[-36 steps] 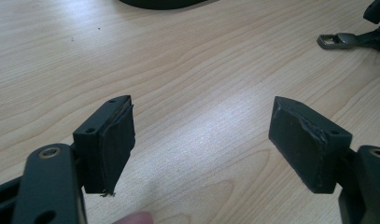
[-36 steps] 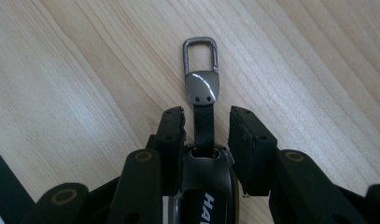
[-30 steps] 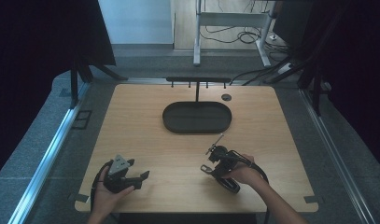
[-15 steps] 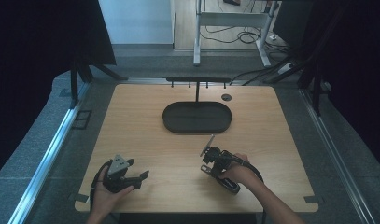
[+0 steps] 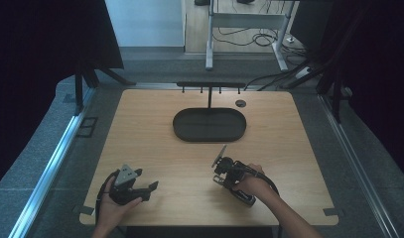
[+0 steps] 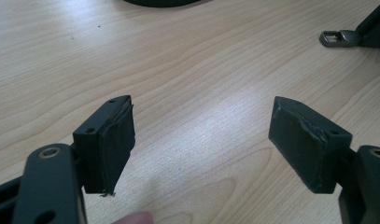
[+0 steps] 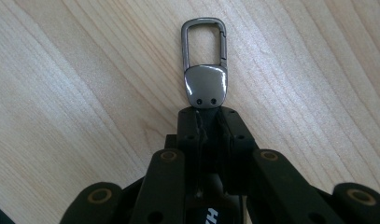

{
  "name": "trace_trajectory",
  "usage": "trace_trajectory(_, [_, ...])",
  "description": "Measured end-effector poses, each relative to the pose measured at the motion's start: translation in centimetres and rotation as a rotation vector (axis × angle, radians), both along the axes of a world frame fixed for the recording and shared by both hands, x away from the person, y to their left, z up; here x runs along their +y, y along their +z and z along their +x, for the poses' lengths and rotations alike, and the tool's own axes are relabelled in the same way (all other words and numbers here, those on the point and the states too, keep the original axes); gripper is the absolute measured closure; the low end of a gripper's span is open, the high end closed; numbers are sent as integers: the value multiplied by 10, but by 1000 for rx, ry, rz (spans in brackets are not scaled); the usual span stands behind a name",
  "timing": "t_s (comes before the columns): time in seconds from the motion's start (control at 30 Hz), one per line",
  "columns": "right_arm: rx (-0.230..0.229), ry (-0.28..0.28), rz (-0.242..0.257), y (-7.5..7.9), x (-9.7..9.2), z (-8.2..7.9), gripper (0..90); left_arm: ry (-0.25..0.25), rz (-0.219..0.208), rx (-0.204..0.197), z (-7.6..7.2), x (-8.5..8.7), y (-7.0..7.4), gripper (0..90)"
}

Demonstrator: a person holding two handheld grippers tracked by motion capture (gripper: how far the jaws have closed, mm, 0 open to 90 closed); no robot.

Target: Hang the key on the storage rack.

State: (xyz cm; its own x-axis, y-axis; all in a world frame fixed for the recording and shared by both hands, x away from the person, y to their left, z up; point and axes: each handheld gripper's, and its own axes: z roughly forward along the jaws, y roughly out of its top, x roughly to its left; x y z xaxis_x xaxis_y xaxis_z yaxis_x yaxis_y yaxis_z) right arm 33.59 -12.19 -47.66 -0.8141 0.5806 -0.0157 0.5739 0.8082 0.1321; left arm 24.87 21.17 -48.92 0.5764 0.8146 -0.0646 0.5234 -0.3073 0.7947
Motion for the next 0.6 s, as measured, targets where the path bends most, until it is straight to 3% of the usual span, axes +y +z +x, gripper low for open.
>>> trace_trajectory(0.33, [6,8,15,0,-3,1,808,1,4,3,1,0,-1,231])
trace_trajectory(0.6, [-8,8,48,15,-11,-3,811,3,2,6,1,1,-2,231])
